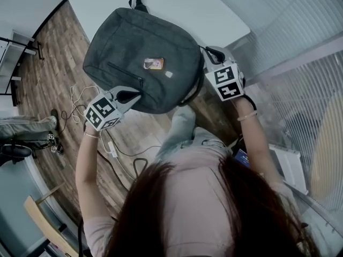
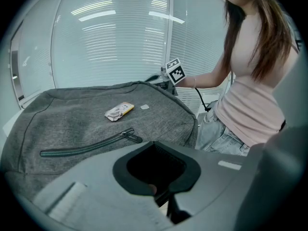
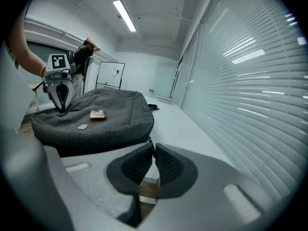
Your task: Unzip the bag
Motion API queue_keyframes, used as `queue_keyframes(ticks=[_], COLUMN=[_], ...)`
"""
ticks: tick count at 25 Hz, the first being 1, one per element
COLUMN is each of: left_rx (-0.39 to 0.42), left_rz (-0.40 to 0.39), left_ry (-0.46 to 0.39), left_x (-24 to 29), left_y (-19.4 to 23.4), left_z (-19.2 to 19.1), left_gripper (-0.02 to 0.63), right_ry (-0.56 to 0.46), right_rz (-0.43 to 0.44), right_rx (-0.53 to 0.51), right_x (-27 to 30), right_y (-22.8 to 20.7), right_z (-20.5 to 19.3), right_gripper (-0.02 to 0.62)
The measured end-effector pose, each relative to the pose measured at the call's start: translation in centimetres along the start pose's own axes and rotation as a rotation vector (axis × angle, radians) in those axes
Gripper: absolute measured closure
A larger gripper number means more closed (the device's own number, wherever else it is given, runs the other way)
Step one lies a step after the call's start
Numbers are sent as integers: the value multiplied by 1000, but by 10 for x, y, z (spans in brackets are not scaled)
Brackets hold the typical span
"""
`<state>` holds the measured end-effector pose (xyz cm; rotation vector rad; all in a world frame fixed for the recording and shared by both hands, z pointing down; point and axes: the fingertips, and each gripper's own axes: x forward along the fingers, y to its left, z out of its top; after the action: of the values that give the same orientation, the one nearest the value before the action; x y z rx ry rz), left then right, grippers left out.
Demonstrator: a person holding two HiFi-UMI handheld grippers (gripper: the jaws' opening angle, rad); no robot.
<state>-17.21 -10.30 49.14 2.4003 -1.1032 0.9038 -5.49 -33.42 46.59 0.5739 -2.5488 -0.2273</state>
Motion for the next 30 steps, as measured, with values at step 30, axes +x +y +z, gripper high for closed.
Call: queue_keyframes(ticks=[30], left_rx=[-1], left_rz=[-11], left_ry=[-12], left_x=[1], left_y=[2], left_z=[-1], left_gripper=[597], right_ry=[-58], right_rz=[234], right_rx=[-89], right_x=[63], right_y=[-15], right_z=[25], right_gripper=[574])
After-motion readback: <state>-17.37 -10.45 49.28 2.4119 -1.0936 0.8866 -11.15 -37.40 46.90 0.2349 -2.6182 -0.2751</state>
